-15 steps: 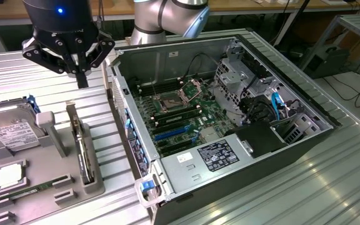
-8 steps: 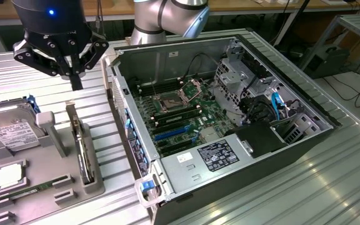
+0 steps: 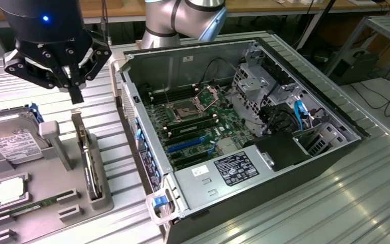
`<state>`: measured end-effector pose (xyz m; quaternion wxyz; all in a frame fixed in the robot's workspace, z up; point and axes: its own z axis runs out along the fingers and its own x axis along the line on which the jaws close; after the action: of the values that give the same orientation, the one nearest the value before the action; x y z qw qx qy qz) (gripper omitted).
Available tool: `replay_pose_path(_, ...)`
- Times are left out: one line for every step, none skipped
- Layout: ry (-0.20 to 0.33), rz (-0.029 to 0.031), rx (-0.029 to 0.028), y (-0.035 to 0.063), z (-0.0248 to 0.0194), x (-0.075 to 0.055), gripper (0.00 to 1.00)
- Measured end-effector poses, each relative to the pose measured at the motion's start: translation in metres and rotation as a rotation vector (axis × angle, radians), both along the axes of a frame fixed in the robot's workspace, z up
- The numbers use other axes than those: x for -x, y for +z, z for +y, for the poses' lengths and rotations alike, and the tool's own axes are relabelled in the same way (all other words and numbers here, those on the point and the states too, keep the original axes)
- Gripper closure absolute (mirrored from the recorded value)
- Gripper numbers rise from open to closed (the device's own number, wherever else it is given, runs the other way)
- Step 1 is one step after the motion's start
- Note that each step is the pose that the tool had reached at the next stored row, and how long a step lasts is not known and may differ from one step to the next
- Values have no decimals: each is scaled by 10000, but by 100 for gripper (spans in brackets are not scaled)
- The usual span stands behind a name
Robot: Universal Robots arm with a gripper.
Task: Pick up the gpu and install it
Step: 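Reach for the gpu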
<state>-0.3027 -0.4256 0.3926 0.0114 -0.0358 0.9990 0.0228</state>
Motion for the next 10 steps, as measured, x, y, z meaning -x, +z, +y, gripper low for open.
replay_pose_path(14,0,0,0,-9,11,89)
replay_pose_path(27,1,1,1,-20,22,89)
replay_pose_path(40,2,2,1,-33,32,89)
replay_pose_path(54,1,1,1,-48,43,89)
replay_pose_path(62,1,1,1,-60,57,89)
replay_pose_path(71,1,1,0,-73,73,89)
replay_pose_path(80,0,0,0,-85,87,89)
replay_pose_path(90,0,0,0,-97,101,89)
replay_pose_path(97,0,1,0,-105,115,89)
replay_pose_path(101,1,2,1,-107,127,89)
